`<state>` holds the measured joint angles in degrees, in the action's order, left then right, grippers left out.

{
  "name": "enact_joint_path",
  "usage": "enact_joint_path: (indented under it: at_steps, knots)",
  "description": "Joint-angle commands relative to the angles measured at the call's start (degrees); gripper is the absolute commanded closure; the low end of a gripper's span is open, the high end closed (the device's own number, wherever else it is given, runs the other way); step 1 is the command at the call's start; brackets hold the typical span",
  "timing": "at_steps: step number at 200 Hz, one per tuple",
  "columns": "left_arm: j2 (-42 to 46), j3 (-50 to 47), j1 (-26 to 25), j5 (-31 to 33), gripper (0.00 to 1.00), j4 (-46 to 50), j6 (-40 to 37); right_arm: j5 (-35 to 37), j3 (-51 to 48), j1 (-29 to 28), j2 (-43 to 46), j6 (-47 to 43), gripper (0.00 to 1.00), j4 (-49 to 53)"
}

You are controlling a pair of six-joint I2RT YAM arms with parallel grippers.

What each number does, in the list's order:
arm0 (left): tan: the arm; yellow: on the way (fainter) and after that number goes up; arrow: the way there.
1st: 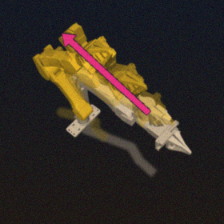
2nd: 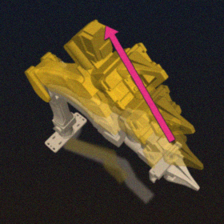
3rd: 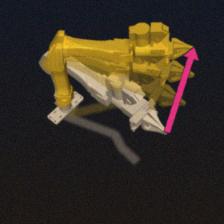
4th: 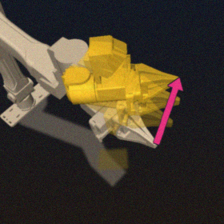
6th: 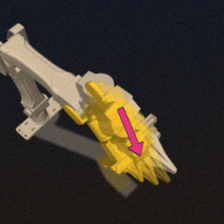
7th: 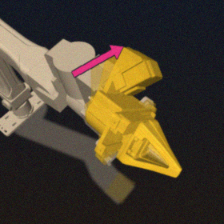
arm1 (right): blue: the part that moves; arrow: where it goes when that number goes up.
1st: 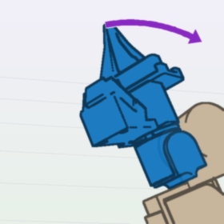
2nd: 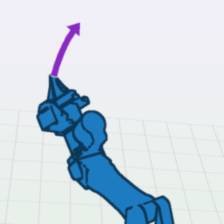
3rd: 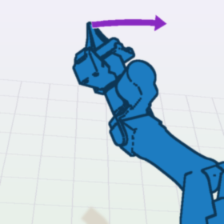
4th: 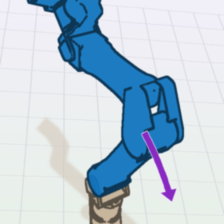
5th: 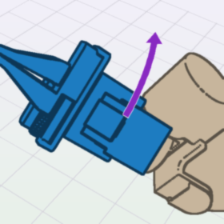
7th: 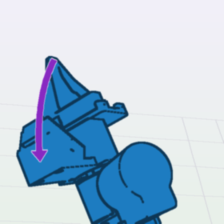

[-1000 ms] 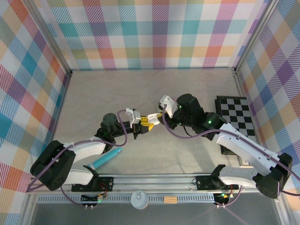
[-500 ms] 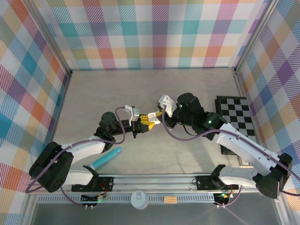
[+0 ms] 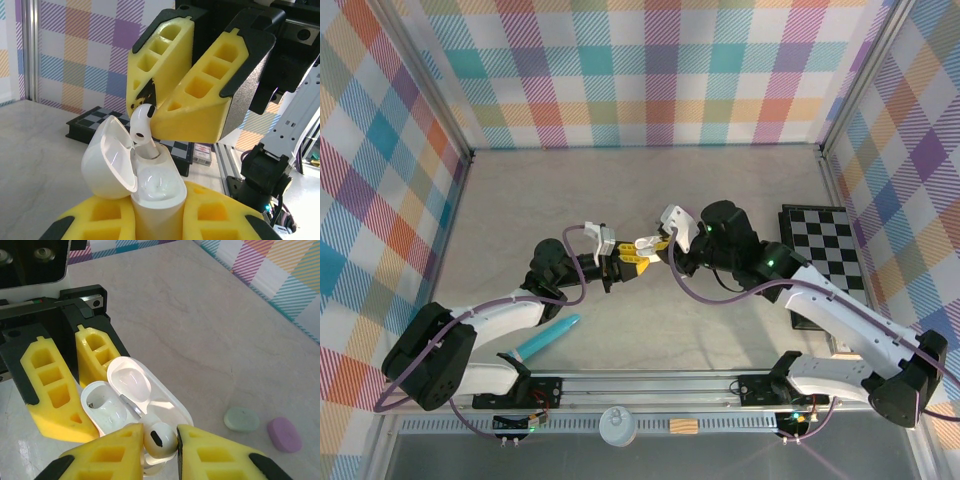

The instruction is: Insert wireless bluetooth earbuds into charging case

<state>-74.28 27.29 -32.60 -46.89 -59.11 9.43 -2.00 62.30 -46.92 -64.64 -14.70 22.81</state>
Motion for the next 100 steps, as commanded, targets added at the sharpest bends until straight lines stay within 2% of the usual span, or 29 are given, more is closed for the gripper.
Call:
enact_joint_path:
  at_steps: [1, 52, 73, 100]
  knots:
    - [1.14, 2.13, -0.27, -0.28, 1.0, -3.82, 0.56, -1.56, -0.69, -0.35, 1.03, -1.6, 0.77, -0.31]
    - [1.29, 2.42, -0.27, -0.5, 1.0, -4.61, 1.07, -6.6, 0.06, -0.36, 0.4, -1.59, 0.7, 1.05]
    - [1.33, 2.33, -0.29, -0.68, 1.0, -4.54, 0.78, -6.08, 0.91, -0.29, 0.7, -1.0, 0.62, 1.64]
    - [1.5, 1.34, -0.27, -0.3, 1.0, -4.78, -0.48, -4.42, 0.31, -0.13, 3.58, 0.99, 0.48, -0.82]
